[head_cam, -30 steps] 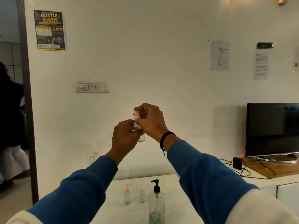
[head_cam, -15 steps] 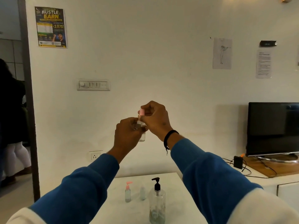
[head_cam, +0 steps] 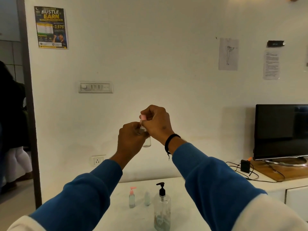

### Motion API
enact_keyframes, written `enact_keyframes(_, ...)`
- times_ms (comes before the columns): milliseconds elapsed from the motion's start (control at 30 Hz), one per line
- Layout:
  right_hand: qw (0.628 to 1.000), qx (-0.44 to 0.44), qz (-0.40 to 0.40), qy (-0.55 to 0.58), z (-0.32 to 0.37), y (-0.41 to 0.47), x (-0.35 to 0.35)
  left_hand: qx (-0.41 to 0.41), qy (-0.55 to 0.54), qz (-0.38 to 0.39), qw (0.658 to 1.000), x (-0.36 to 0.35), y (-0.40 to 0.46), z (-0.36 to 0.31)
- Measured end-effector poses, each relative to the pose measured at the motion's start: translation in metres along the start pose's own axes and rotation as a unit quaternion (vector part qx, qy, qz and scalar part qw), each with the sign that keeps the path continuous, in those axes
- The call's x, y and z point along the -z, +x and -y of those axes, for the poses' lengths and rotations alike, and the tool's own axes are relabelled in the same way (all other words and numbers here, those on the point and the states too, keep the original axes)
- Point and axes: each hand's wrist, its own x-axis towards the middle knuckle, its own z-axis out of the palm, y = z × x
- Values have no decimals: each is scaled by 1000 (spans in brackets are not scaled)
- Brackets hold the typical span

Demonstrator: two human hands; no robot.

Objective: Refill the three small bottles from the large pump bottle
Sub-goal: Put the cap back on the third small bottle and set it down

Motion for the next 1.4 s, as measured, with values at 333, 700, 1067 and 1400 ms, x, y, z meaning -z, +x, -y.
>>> enact_keyframes(333,998,21,-44,-36,-11,-6,-1,-20,-7,-5,1000,-5,-5,-1)
enact_keyframes(700,999,15,-29,13,-31,-20,-14,-7,5,-29,1000,-11,-16,16)
enact_keyframes(1067,999,-39,-23,23,-98,-53,-56,33,-2,-24,999,-32,-47,75)
enact_keyframes(1400,989,-143,36,10,-200,-94,-134,94,8,-12,995,-65,-85,186)
